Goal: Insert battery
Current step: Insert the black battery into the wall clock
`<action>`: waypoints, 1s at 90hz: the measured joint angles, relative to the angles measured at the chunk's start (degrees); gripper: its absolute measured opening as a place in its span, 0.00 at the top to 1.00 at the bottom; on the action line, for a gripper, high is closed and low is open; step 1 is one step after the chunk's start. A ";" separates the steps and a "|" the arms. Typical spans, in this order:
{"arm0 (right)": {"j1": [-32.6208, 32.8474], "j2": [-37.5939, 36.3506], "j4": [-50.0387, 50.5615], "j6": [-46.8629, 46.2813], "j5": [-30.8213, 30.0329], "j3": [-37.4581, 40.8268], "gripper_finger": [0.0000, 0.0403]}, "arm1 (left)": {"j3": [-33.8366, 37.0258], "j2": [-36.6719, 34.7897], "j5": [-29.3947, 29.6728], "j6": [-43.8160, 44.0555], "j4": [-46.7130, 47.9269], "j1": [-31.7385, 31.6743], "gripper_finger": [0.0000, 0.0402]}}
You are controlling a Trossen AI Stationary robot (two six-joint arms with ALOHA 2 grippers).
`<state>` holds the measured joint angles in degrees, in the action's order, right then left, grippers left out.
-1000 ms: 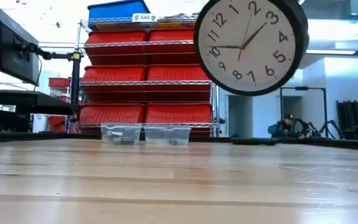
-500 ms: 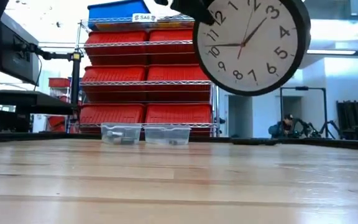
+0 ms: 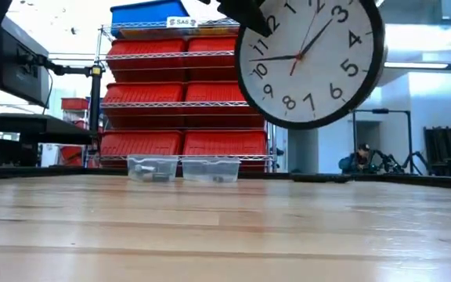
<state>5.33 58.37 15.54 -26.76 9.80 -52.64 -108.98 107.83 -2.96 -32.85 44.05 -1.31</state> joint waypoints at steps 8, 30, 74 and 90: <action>-1.91 -2.77 1.59 1.08 -1.31 0.00 0.75 | -0.08 0.00 -0.82 7.06 0.16 -0.82 0.65; -10.22 -12.13 12.52 3.65 -1.05 -3.19 0.57 | 6.01 0.35 -14.88 36.35 -7.59 -7.64 0.65; -17.98 -20.84 25.90 3.27 -0.80 -4.83 0.56 | 45.01 0.27 -1.30 91.91 -68.67 -11.18 0.66; -18.26 -20.84 28.87 4.75 -0.81 -4.83 0.56 | 47.14 5.19 1.09 101.11 -79.63 -9.93 0.66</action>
<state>-12.93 37.53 44.40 -22.01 8.99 -57.47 -61.84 113.02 -1.86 68.26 -35.57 -11.24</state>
